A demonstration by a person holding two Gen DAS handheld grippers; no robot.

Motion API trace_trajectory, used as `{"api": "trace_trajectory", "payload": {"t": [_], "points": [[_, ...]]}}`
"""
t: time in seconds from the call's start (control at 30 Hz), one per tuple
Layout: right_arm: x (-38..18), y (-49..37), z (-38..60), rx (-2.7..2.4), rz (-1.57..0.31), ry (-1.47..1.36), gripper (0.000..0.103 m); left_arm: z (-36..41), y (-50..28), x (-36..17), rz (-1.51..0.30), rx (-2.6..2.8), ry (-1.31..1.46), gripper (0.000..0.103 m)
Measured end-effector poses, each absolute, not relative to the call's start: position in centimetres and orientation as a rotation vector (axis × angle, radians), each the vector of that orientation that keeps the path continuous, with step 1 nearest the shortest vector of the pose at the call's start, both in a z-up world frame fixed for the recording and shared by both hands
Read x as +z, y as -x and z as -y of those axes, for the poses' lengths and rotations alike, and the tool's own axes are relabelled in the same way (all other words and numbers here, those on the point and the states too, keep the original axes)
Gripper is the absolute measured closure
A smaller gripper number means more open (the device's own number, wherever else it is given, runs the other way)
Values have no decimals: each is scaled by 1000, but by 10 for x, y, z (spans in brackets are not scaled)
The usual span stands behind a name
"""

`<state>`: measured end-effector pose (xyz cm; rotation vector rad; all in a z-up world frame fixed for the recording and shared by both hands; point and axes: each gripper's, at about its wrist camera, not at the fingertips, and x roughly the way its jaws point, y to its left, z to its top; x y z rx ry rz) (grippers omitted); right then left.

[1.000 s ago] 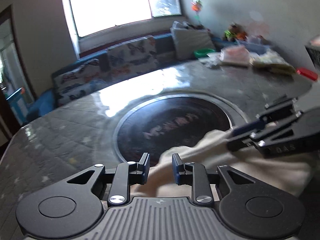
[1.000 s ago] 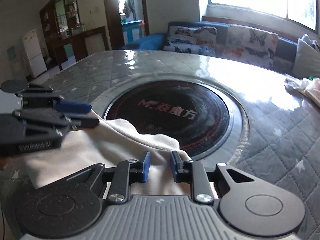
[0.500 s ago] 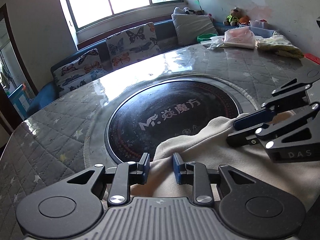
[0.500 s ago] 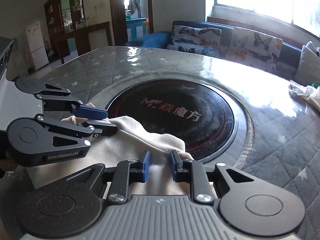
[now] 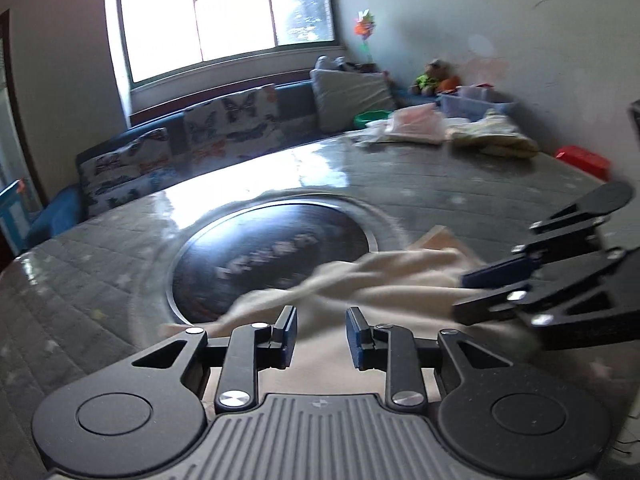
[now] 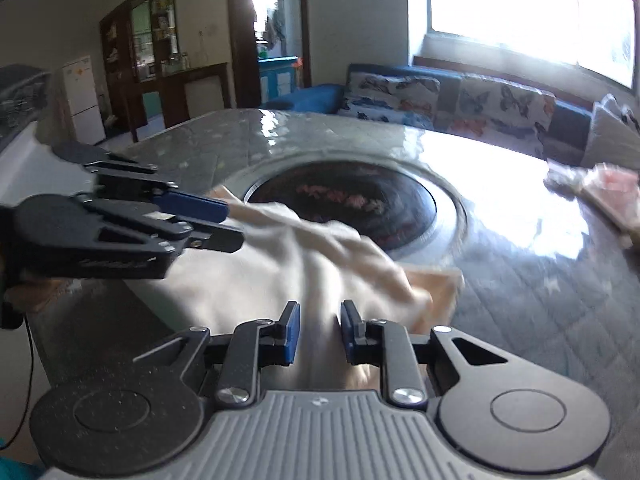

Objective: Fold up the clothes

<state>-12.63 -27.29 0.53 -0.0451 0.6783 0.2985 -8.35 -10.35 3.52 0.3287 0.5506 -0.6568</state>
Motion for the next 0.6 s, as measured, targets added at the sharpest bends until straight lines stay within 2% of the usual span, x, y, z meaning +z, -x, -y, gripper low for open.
{"api": "trace_trajectory", "payload": {"t": [0.3,0.6], "points": [[16,129,309,220,-628,-117,82,112,93,18,-594,-640,-354,72],[-8,113,334,204,-692,-256,83,120,104,22,-572,-672,-335,70]]}}
